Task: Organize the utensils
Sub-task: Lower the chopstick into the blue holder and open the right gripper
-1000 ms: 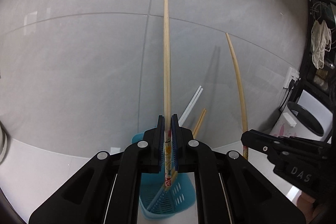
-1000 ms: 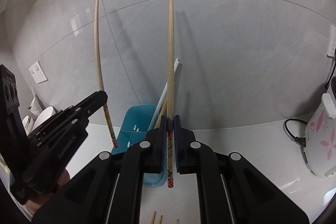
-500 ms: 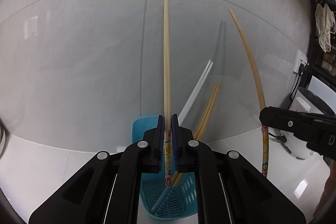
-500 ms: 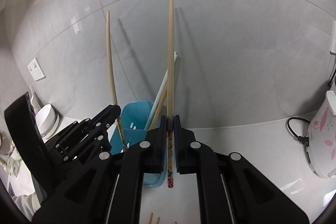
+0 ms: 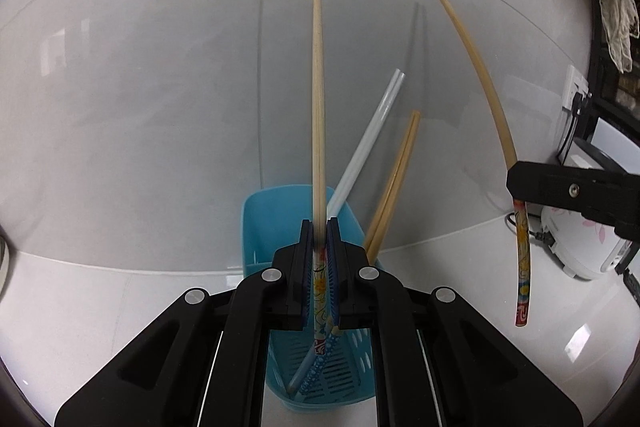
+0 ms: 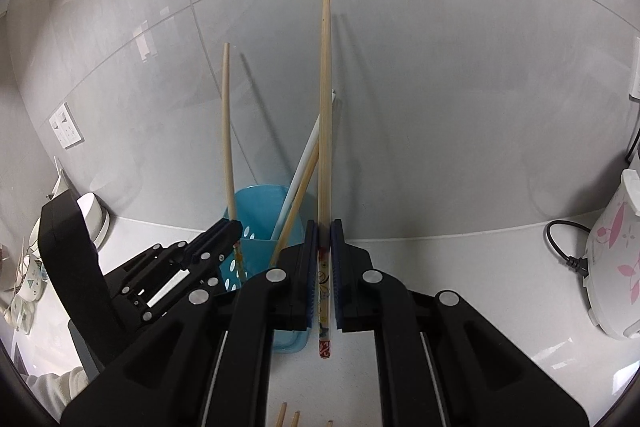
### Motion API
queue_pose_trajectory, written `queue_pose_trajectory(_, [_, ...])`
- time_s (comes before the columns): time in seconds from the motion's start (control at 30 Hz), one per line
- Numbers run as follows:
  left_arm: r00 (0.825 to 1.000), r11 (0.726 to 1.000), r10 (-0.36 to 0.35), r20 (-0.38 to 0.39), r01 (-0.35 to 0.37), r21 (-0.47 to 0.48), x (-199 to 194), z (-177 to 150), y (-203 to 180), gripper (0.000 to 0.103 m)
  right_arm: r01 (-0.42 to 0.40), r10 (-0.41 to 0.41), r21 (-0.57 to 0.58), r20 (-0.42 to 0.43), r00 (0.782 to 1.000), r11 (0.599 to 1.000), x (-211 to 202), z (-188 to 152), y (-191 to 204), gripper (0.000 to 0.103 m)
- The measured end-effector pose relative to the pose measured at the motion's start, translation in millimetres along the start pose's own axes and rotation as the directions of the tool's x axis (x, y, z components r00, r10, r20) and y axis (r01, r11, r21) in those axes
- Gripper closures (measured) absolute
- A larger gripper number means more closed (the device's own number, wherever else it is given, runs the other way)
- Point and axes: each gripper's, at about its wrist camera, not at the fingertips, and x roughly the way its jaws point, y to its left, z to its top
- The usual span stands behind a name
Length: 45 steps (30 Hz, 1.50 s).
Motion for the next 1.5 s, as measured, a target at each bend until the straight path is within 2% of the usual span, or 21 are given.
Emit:
queue_pose_trajectory(0.13, [1.000,1.000,-0.006,-0.015,0.006,-0.001,1,2,-4,0.093,-0.004,0.004,-0.007,0.000,1.000,1.000,-1,0,2,0.097])
queue_pose_trajectory(0.23, [1.000,1.000,-0.005,-0.023,0.005,-0.015,-3,5,-3,0.082,-0.013,0.013,-0.011,0.003,1.000,1.000,-2,1,3,0.097])
queue_pose_trajectory(0.37, [0.999,0.998,0.009,-0.041,-0.011,-0.055,-14,11,6,0.060,-0.043,0.043,-0.015,0.016,0.999,0.999,-4,3,6,0.097])
queue_pose_trajectory(0.4, [0.996,0.991,-0.085,0.016,0.086,-0.103,-17,12,7,0.056,-0.062,0.062,-0.017,0.024,0.998,0.998,-4,4,7,0.097])
queue_pose_trajectory(0.47, [0.998,0.991,-0.064,0.008,0.065,-0.113,-25,14,15,0.038,-0.081,0.082,-0.022,0.037,0.996,0.996,-5,6,9,0.097])
queue_pose_trajectory(0.67, [0.999,0.991,0.010,-0.038,-0.015,-0.137,-39,17,36,0.010,-0.137,0.138,-0.023,0.075,0.988,0.990,1,10,18,0.097])
queue_pose_trajectory(0.8, [0.998,0.991,0.021,-0.064,-0.029,-0.129,-44,14,47,0.006,-0.150,0.153,-0.034,0.097,0.983,0.988,7,11,27,0.097])
queue_pose_trajectory(1.07, [0.992,0.989,0.005,-0.124,-0.023,-0.145,-43,7,63,0.006,-0.165,0.170,-0.053,0.121,0.978,0.985,17,7,36,0.097])
queue_pose_trajectory(1.1, [0.989,0.991,0.050,-0.138,-0.067,-0.119,-44,7,63,0.006,-0.165,0.170,-0.054,0.121,0.978,0.985,19,5,36,0.097])
queue_pose_trajectory(1.27, [0.986,0.987,0.029,-0.164,-0.055,-0.152,-49,3,73,0.006,-0.154,0.161,-0.062,0.127,0.979,0.986,26,-4,40,0.097])
queue_pose_trajectory(1.5, [0.983,0.987,0.031,-0.182,-0.059,-0.152,-53,-2,74,0.006,-0.137,0.144,-0.073,0.116,0.983,0.988,37,-18,46,0.097])
